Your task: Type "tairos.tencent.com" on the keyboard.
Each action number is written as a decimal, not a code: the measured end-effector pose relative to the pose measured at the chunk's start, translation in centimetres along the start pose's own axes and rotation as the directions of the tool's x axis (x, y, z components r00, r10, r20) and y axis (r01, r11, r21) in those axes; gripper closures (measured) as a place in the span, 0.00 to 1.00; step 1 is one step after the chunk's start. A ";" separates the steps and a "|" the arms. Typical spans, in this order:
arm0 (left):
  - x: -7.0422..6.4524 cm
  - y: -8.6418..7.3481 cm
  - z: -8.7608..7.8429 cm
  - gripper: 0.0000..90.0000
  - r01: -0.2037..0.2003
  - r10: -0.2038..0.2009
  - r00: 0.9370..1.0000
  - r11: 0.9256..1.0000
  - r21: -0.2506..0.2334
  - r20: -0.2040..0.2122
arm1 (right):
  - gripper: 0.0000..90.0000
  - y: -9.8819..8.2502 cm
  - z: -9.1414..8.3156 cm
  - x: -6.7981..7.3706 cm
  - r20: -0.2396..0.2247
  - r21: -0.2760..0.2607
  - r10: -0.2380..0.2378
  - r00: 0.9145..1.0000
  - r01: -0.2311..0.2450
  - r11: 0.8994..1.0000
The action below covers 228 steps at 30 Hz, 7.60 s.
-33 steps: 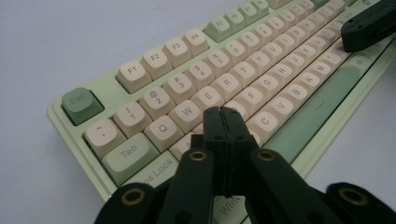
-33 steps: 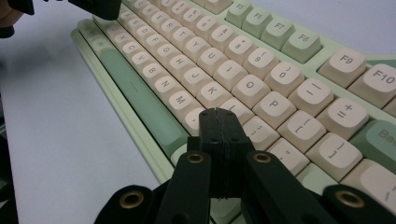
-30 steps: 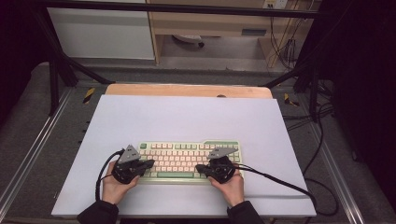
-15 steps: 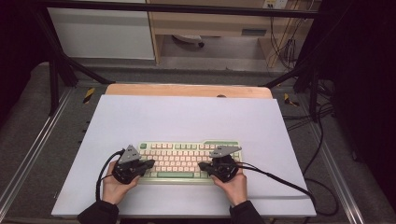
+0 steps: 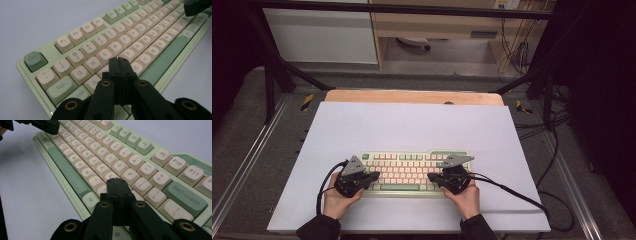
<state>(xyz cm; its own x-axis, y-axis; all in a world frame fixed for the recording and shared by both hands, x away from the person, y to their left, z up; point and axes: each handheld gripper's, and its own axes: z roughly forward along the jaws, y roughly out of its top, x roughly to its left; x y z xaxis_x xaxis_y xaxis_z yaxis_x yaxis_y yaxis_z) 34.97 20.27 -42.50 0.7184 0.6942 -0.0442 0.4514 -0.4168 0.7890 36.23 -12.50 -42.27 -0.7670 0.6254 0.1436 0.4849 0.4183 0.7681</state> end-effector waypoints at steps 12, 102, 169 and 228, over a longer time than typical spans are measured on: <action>-0.9 0.4 0.6 0.99 -0.016 0.016 1.000 1.000 0.007 0.016 | 1.00 -0.1 -0.2 -0.3 0.004 0.000 0.004 1.000 -0.004 1.000; 1.0 -1.0 -1.7 1.00 0.024 -0.024 1.000 0.999 -0.032 0.002 | 1.00 3.1 2.8 -0.1 0.021 -0.022 0.043 0.999 -0.043 0.999; 0.9 -1.0 -1.7 1.00 0.019 -0.020 1.000 0.999 -0.031 -0.005 | 1.00 2.4 2.5 2.3 -0.038 -0.007 -0.002 0.999 0.002 1.000; 1.5 -0.8 -2.6 0.84 0.020 -0.019 1.000 0.999 -0.032 0.011 | 0.86 1.0 -1.7 -1.0 0.040 -0.045 0.021 0.999 -0.020 0.999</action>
<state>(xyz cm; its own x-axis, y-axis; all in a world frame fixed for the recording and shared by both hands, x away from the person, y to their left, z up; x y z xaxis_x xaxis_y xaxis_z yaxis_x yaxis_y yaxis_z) 34.38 23.16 -41.61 0.7153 0.6957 -0.0663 0.4483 -0.3839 0.8073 36.81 -13.84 -40.55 -0.7392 0.6598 0.1353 0.4806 0.3760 0.7922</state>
